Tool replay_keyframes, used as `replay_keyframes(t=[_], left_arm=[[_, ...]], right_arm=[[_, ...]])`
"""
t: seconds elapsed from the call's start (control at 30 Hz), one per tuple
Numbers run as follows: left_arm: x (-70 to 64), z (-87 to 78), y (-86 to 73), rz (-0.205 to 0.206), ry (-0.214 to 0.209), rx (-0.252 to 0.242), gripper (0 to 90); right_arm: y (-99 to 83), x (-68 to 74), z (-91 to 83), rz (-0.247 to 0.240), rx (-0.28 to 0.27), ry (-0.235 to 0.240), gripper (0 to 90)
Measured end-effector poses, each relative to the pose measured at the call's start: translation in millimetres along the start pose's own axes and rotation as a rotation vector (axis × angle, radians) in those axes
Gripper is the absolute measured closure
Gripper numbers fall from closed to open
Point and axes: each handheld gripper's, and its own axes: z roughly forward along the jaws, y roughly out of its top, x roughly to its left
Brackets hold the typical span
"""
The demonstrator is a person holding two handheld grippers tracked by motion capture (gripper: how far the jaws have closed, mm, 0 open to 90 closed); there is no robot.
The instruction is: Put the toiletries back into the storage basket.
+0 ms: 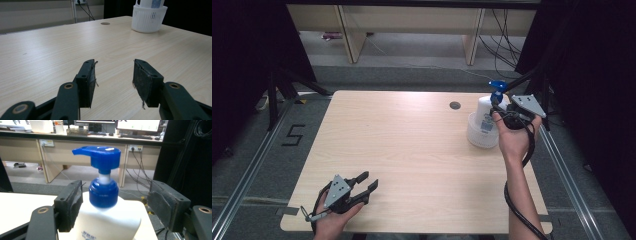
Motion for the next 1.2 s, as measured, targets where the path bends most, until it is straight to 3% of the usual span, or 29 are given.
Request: replay_keyframes(t=[0.03, 0.13, 0.17, 0.4, 0.97, 1.07, 1.1, 1.13, 1.2], left_arm=[[-1.3, -1.5, 0.0, -0.009, 0.013, 0.023, 52.1], [-0.8, 0.1, -0.2, 0.004, 0.004, 0.015, 52.1], [-1.7, -0.6, -0.3, -0.004, 0.009, 0.025, 52.1], [-1.7, -0.7, -0.7, -0.005, 0.011, 0.026, 52.1], [-0.4, -1.6, -0.8, -0.01, 0.018, 0.024, 52.2], [-0.4, -0.8, -0.9, 0.0, 0.016, 0.025, 52.2], [0.3, 1.1, -1.4, 0.004, 0.004, 0.006, 52.2], [0.0, 1.1, -1.6, -0.002, 0.004, 0.007, 52.2], [0.4, 0.7, -1.4, 0.003, 0.006, 0.008, 52.2]], right_arm=[[-0.9, -0.8, -1.7, 0.003, 0.005, 0.002, 28.8], [-4.1, -4.3, -5.7, 0.005, 0.01, 0.013, 29.9], [-5.6, -4.9, -8.4, 0.022, 0.026, 0.016, 30.8], [-14.7, -8.8, -15.3, 0.016, 0.015, 0.034, 33.4], [-40.3, -16.4, -37.8, 0.029, 0.058, 0.067, 38.3], [-49.1, -20.3, -45.8, 0.04, 0.094, 0.076, 39.5], [-51.1, -20.0, -48.4, 0.056, 0.1, 0.067, 39.7], [-53.8, -22.7, -49.7, 0.033, 0.089, 0.06, 39.8], [-58.8, -25.3, -53.7, 0.036, 0.102, 0.06, 39.7]])
